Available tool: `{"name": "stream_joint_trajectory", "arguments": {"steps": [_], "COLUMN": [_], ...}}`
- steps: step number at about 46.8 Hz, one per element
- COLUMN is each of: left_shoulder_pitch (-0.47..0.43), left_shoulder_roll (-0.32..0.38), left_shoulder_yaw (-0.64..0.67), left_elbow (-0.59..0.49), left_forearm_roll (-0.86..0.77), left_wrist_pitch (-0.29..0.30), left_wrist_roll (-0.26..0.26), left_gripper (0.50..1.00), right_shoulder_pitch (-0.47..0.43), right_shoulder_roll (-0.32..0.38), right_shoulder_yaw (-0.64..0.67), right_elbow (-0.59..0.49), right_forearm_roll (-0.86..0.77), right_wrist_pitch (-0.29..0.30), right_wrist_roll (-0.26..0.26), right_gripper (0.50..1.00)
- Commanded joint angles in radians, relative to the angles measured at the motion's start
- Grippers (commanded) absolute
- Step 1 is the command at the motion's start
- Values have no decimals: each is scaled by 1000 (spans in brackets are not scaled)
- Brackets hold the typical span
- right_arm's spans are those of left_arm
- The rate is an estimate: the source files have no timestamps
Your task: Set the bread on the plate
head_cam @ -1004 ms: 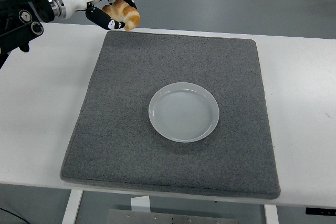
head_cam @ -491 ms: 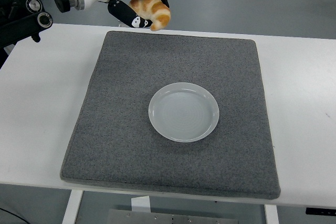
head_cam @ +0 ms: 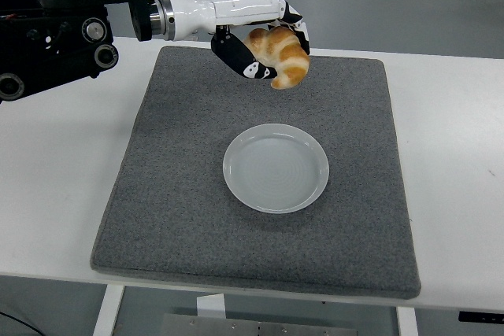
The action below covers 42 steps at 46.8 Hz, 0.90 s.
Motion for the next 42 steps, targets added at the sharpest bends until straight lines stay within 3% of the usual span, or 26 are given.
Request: {"name": "stream_joint_trajectory", "arguments": {"steps": [1,20,32,42], "left_shoulder_pitch": [6,106,207,257], "left_shoulder_roll": [-2,-76,-124,-163], "left_shoulder_yaw": [0,10,9,12], "left_elbow": [0,62,142,148], "left_forearm_roll": [1,12,109,130], "left_wrist_pitch": [4,16,19,50], "left_wrist_roll": [3,1,-5,-6], "left_gripper": [500,500,500,500], "right_shoulder_pitch": [0,0,0,0], "right_shoulder_roll": [0,0,0,0], "right_shoulder_yaw": [0,0,0,0], "right_elbow": [0,0,0,0], "right_forearm_roll": [0,0,0,0], "right_wrist_pitch": [0,0,0,0], "right_wrist_roll": [0,0,0,0], "right_gripper": [952,954,952,952]}}
